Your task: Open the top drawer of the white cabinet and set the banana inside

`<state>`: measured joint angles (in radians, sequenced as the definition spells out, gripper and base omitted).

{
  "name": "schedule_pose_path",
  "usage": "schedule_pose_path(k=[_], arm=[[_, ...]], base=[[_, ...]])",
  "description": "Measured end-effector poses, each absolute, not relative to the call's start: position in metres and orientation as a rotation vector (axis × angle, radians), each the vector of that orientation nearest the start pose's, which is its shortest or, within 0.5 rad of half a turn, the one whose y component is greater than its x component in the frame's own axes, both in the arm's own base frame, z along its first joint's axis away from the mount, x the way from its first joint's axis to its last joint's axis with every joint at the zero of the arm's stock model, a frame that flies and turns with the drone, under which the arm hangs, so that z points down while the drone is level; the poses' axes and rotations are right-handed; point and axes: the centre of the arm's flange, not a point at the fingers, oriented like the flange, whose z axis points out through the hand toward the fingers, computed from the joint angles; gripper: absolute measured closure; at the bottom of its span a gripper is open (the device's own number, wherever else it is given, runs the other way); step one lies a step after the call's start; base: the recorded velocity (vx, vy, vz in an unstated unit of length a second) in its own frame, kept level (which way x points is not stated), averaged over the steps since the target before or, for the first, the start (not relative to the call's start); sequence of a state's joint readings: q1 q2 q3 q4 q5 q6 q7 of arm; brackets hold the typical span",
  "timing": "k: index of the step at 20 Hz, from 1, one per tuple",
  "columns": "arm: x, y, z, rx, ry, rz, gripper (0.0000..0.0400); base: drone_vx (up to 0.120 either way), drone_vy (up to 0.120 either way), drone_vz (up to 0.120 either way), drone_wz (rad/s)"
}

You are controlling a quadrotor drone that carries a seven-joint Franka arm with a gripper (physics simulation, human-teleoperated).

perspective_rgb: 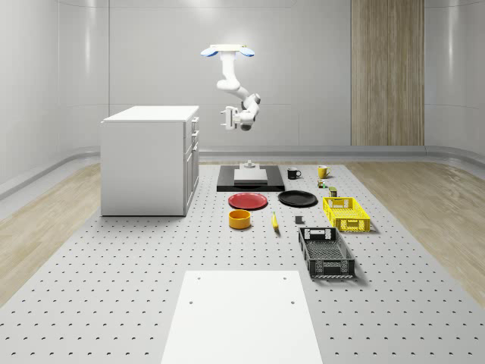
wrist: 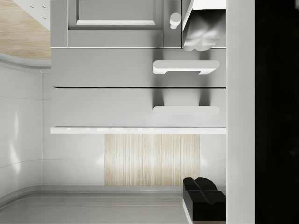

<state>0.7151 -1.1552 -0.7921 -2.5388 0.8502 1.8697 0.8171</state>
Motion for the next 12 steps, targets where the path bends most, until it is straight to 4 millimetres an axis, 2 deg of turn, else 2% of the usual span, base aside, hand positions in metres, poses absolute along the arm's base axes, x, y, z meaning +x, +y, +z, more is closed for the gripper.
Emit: schedule_pose_path(k=[12], arm=[[0.307, 0.015, 0.591, -1.484, 0.612, 0.613, 0.0000]], base=[[0.000, 0.000, 0.000, 0.000]])
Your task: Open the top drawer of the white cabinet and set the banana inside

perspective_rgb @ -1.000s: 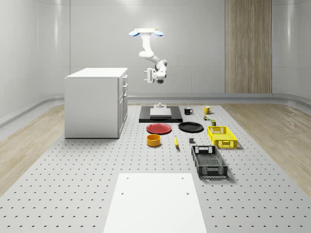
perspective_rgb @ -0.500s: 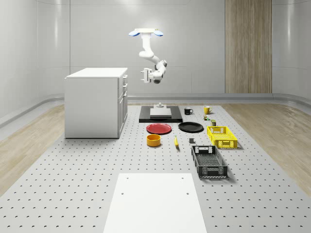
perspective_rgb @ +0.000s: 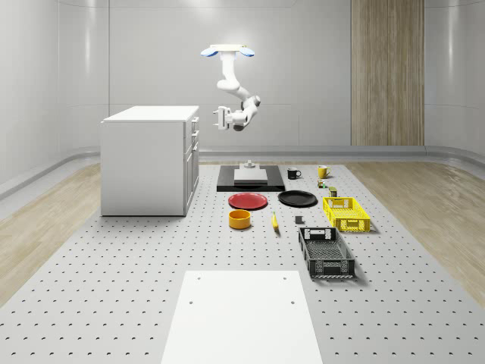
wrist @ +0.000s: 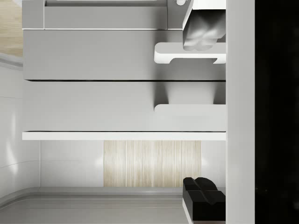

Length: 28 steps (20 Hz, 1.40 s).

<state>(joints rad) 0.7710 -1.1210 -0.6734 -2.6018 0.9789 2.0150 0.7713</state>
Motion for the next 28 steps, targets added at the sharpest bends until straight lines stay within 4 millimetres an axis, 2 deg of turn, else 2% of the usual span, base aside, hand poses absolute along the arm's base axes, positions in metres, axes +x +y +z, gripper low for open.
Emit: schedule_pose_path(k=[12, 21, 28], arm=[[0.346, 0.046, 0.591, -1.483, 0.612, 0.613, 0.0000], [0.354, 0.085, 0.592, -1.483, 0.611, 0.613, 0.0000], [0.356, 0.102, 0.605, -1.483, 0.611, 0.613, 0.0000]], base=[[0.000, 0.000, 0.000, 0.000], [0.000, 0.000, 0.000, 0.000], [0.000, 0.000, 0.000, 0.000]])
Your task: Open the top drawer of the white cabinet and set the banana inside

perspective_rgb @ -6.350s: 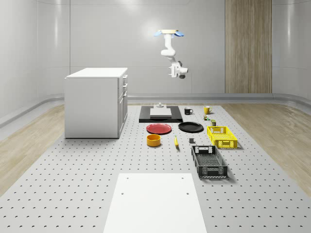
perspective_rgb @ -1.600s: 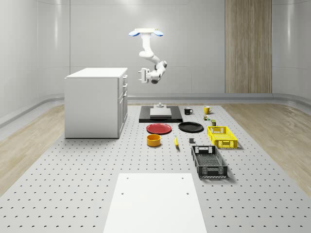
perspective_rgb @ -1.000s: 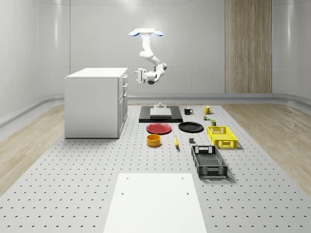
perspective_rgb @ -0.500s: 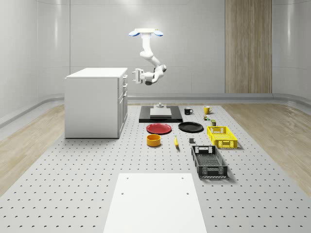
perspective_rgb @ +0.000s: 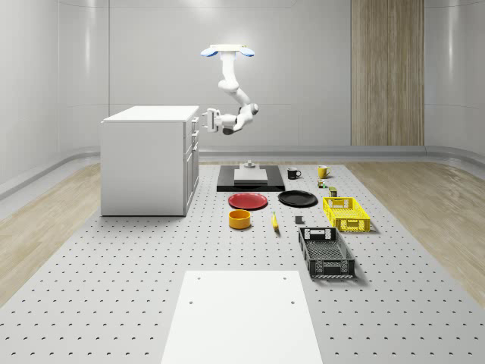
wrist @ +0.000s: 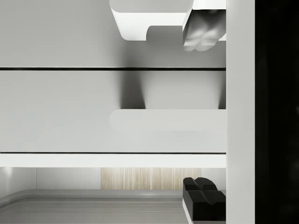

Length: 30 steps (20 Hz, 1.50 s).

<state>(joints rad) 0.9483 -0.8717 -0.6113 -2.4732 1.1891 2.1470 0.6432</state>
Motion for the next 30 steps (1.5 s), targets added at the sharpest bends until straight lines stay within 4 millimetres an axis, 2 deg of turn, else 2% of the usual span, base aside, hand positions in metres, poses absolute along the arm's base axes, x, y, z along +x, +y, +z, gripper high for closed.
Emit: schedule_pose_path(k=[10, 16, 27, 30], arm=[[0.356, 0.136, 0.606, -1.483, 0.611, 0.613, 0.0000], [0.356, 0.147, 0.603, -1.483, 0.610, 0.613, 0.0000], [0.356, 0.155, 0.602, -1.483, 0.610, 0.613, 0.0000], [0.356, 0.155, 0.602, -1.483, 0.610, 0.613, 0.0143]], base=[[0.000, 0.000, 0.000, 0.000], [0.000, 0.000, 0.000, 0.000], [0.000, 0.000, 0.000, 0.000], [0.000, 0.000, 0.000, 0.000]])
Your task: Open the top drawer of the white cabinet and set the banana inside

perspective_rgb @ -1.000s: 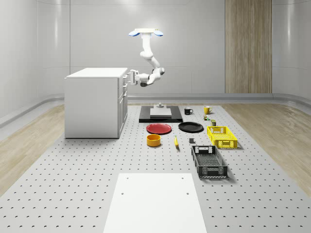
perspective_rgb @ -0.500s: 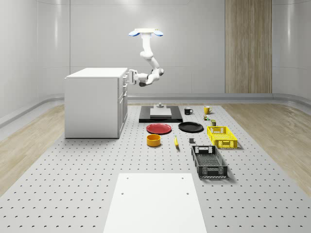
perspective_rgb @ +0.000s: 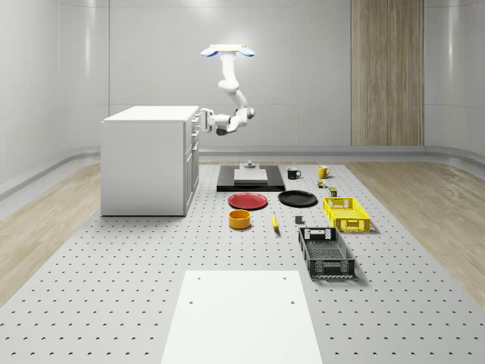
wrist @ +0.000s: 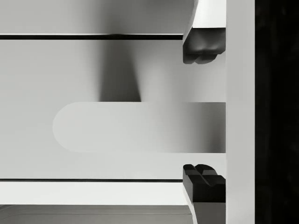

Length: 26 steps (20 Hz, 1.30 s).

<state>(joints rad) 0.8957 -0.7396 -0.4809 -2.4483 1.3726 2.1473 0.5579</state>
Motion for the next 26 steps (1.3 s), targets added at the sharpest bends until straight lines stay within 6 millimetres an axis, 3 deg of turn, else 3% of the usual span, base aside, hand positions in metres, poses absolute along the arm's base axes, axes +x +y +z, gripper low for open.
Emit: schedule_pose_path(k=[4, 6, 7, 8, 12, 16, 20, 24, 25, 26], arm=[[0.356, 0.156, 0.602, -1.482, 0.610, 0.613, 0.0239], [0.355, 0.155, 0.606, -1.490, 0.643, 0.639, 0.0207], [0.353, 0.153, 0.614, -1.504, 0.674, 0.660, 0.0145], [0.352, 0.152, 0.618, -1.517, 0.677, 0.656, 0.0122], [0.354, 0.149, 0.609, -1.508, 0.647, 0.634, 0.0200], [0.357, 0.136, 0.597, -1.503, 0.606, 0.600, 0.0242], [0.357, 0.117, 0.599, -1.492, 0.608, 0.607, 0.0272], [0.356, 0.096, 0.600, -1.490, 0.620, 0.619, 0.0264], [0.355, 0.091, 0.604, -1.491, 0.636, 0.633, 0.0229], [0.351, 0.079, 0.615, -1.534, 0.623, 0.601, 0.0161]], base=[[0.000, 0.000, 0.000, 0.000], [0.000, 0.000, 0.000, 0.000], [0.000, 0.000, 0.000, 0.000], [0.000, 0.000, 0.000, 0.000], [0.000, 0.000, 0.000, 0.000], [0.000, 0.000, 0.000, 0.000], [0.000, 0.000, 0.000, 0.000], [0.000, 0.000, 0.000, 0.000], [0.000, 0.000, 0.000, 0.000], [0.000, 0.000, 0.000, 0.000]])
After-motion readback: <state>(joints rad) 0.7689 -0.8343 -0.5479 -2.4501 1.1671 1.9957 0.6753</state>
